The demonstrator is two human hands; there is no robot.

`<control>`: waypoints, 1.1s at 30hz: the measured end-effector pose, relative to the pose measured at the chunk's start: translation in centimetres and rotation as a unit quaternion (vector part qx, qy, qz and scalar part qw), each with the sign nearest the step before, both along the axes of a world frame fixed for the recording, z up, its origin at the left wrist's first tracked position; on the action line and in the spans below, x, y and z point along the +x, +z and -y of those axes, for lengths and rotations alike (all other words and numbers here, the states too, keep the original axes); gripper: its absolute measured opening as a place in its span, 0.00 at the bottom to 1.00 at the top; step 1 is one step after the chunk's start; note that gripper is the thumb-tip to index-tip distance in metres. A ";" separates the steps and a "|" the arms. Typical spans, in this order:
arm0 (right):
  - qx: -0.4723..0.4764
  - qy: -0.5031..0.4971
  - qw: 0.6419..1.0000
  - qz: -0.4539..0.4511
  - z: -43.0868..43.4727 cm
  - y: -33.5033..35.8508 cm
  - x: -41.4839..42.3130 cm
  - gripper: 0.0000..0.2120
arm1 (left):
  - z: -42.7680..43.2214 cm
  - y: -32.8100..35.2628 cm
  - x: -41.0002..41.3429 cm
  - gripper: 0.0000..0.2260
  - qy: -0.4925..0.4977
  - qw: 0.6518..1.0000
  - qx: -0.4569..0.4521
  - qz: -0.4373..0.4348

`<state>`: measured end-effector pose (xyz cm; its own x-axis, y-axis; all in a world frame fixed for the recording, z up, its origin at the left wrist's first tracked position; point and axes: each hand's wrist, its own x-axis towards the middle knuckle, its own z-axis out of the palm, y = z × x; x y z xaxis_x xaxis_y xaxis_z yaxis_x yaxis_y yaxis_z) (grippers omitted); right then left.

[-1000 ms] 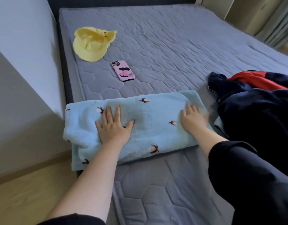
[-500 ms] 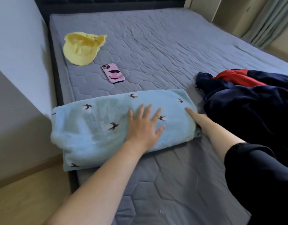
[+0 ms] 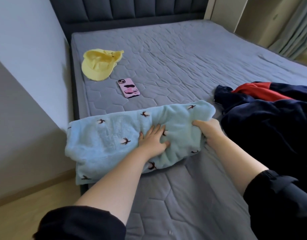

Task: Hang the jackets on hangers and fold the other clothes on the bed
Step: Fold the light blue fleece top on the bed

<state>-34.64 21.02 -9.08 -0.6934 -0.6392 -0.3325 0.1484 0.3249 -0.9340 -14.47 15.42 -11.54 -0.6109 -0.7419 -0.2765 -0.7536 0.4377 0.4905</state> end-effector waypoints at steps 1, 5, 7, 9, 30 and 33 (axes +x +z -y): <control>-0.014 0.000 1.000 -0.026 0.1 0.5 0.5 0.08 | 0.0 0.7 0.2 0.30 0.017 0.999 0.001 -0.038; -0.028 0.014 0.994 -0.107 0.2 2.7 1.6 0.06 | -1.6 1.5 2.9 0.23 0.146 0.964 -0.211 -0.071; -0.033 0.039 0.989 -0.138 0.3 4.0 2.6 0.05 | -2.3 1.4 3.8 0.24 0.161 0.976 -0.136 -0.062; -0.038 0.080 0.982 -0.164 0.3 5.2 4.7 0.03 | -2.2 1.9 4.2 0.23 0.151 0.978 0.037 -0.142; -0.047 0.237 0.920 -0.309 2.6 9.5 19.5 0.17 | 2.5 3.8 17.1 0.19 0.551 0.779 -0.065 -0.293; -0.036 0.230 0.923 -0.307 2.4 8.9 19.0 0.18 | 2.9 0.8 19.7 0.32 0.580 0.759 0.053 -0.291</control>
